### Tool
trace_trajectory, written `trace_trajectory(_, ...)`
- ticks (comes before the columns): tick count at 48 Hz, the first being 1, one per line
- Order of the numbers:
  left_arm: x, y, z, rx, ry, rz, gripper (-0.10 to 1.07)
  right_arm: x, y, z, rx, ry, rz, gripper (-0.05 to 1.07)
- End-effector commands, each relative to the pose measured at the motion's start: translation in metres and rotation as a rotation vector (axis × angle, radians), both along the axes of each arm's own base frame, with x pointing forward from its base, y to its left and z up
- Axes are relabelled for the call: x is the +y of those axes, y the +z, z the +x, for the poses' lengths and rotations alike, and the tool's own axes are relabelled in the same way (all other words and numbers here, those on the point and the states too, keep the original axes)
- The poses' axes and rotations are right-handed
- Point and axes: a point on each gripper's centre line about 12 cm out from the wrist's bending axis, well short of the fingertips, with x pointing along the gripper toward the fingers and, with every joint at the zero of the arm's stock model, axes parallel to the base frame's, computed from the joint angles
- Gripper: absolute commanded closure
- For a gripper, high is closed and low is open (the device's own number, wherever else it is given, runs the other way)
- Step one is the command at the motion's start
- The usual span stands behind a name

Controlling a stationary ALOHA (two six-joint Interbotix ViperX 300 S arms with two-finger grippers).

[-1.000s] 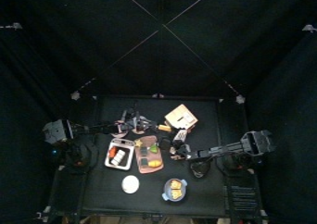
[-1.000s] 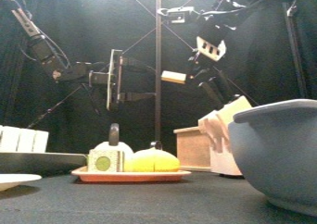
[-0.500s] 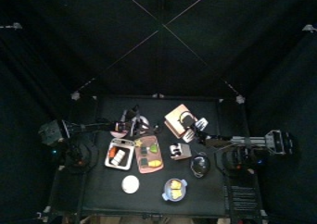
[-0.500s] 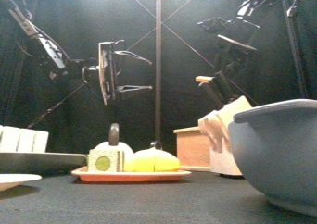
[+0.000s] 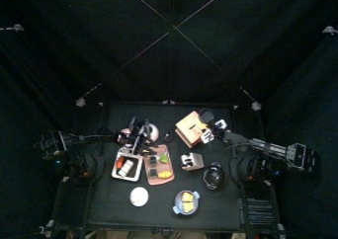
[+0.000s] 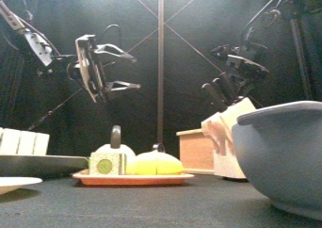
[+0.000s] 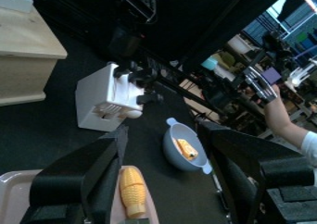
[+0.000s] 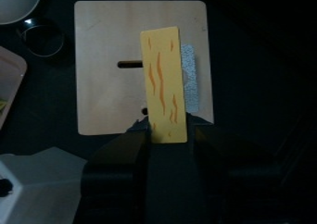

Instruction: Place egg block on rice

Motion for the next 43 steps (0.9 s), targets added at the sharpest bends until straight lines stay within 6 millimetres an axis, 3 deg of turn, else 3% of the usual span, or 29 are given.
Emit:
trace_trajectory(1, -0.001, 0.01, -0.002, -0.035, 0.0, 0.029, 0.04, -0.002, 0.003, 0.003, -0.025, 0.012, 0.009, 0.47)
trace_trajectory(25, 0.0, 0.006, -0.002, -0.017, 0.008, 0.045, 0.04, -0.02, -0.011, 0.003, 0.008, -0.016, 0.046, 0.47)
trace_trajectory(43, 0.001, 0.004, -0.002, -0.009, 0.015, 0.046, 0.04, -0.02, -0.011, 0.006, 0.009, -0.013, 0.052, 0.46)
